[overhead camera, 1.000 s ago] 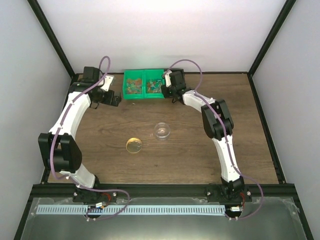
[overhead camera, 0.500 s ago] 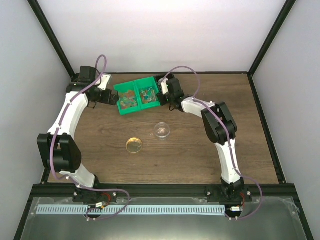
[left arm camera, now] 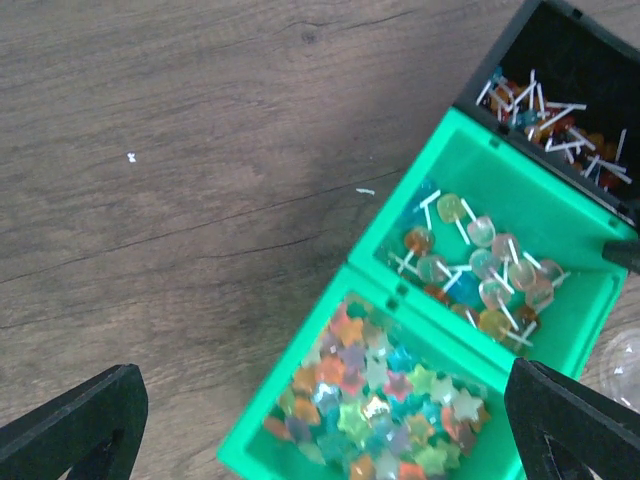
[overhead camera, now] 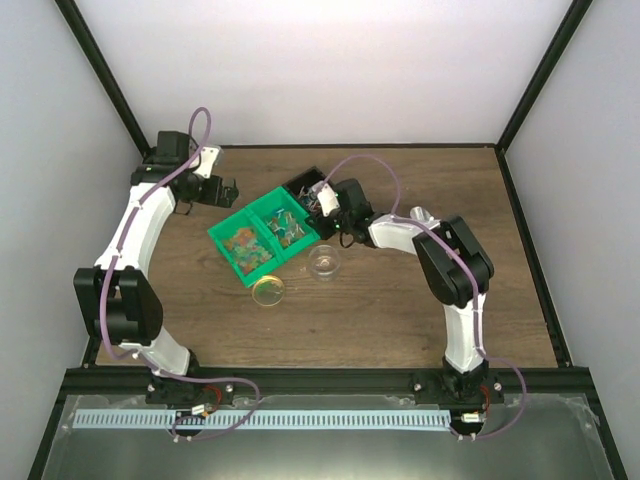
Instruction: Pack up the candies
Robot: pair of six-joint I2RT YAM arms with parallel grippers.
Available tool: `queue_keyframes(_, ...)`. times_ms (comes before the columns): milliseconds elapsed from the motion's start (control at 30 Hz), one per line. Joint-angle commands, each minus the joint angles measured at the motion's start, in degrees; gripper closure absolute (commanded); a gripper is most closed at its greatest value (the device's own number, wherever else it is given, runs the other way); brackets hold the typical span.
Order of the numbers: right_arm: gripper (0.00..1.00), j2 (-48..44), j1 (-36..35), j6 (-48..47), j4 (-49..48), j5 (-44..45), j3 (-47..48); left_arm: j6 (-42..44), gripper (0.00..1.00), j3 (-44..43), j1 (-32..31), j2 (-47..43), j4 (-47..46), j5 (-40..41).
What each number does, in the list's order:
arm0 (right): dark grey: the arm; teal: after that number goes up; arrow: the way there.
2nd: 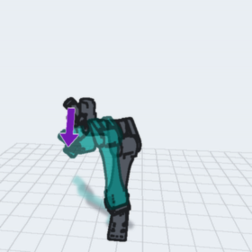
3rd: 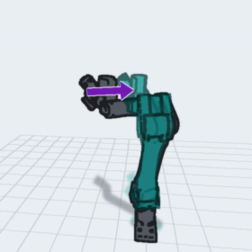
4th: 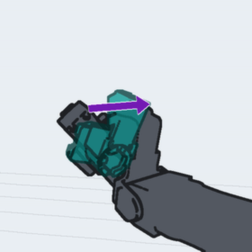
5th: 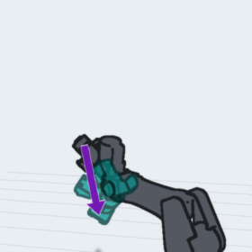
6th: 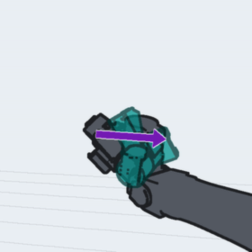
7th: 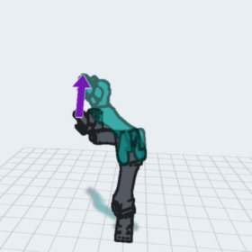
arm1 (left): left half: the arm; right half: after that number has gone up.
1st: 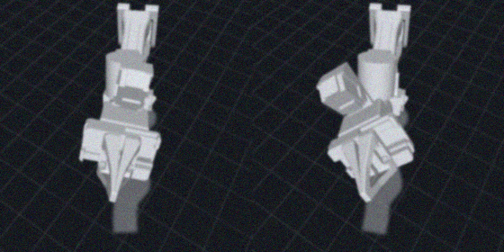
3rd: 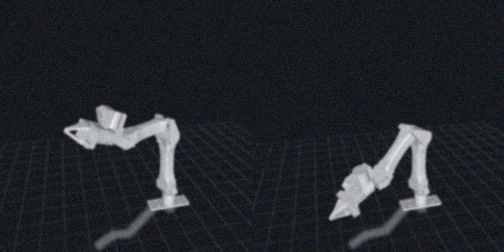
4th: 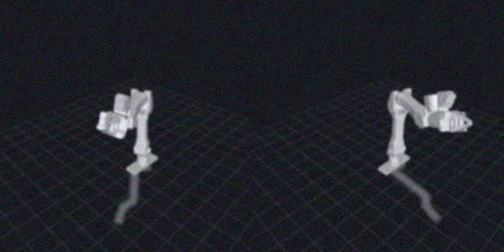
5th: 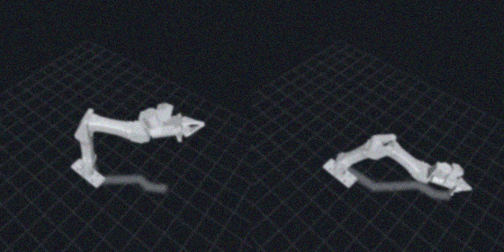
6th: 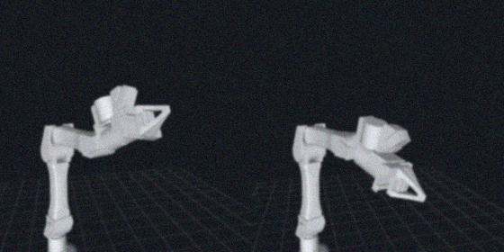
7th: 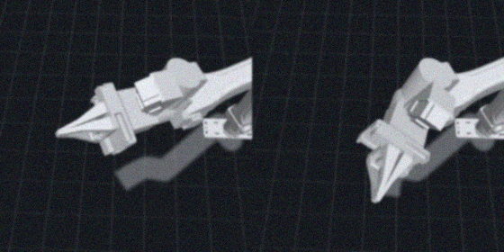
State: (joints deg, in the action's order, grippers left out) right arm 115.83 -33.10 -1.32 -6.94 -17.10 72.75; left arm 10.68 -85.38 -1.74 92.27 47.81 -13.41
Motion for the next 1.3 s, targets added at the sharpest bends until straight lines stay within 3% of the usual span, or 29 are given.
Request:
queue_keyframes(0, 0.74, -3.5, -1.3, -0.2, 0.9, -7.1, -3.1, -0.6, 0.0, -0.1, 0.3, -0.5, -2.4, -1.4)
queue_keyframes(267, 0.7, -6.4, -1.7, -1.7, 0.1, -10.6, -6.6, -1.1, 0.0, 1.1, 0.3, -1.3, -5.1, -2.7)
queue_keyframes(433, 0.5, -8.3, -1.2, -2.2, 2.1, -11.1, -4.1, -1.5, 0.0, 0.8, 0.4, -1.3, -6.7, -3.0)
queue_keyframes(533, 0.32, -11.0, 0.4, -2.1, 2.3, -11.7, -3.2, -1.7, 0.0, 0.3, 0.3, -1.6, -7.8, -3.5)
queue_keyframes(633, 0.2, -14.1, 3.1, -2.6, 3.4, -12.9, -2.2, -2.1, 0.0, -0.4, 0.3, -1.9, -9.4, -3.8)
queue_keyframes(867, 0.01, -25.5, 13.5, -4.0, 6.1, -13.4, -6.9, -3.4, 0.0, 3.6, 0.3, -6.2, -23.3, -8.0)
queue_keyframes(1067, 0.0, -34.0, 29.0, -5.0, 15.3, -16.7, -14.8, -0.9, 0.0, -0.4, 0.3, -3.1, -20.3, -14.2)
queue_keyframes(1267, 0.0, -44.1, 42.8, -17.1, 21.5, -21.0, -26.1, 0.2, 0.0, -0.1, 0.3, -1.3, -18.6, -18.4)
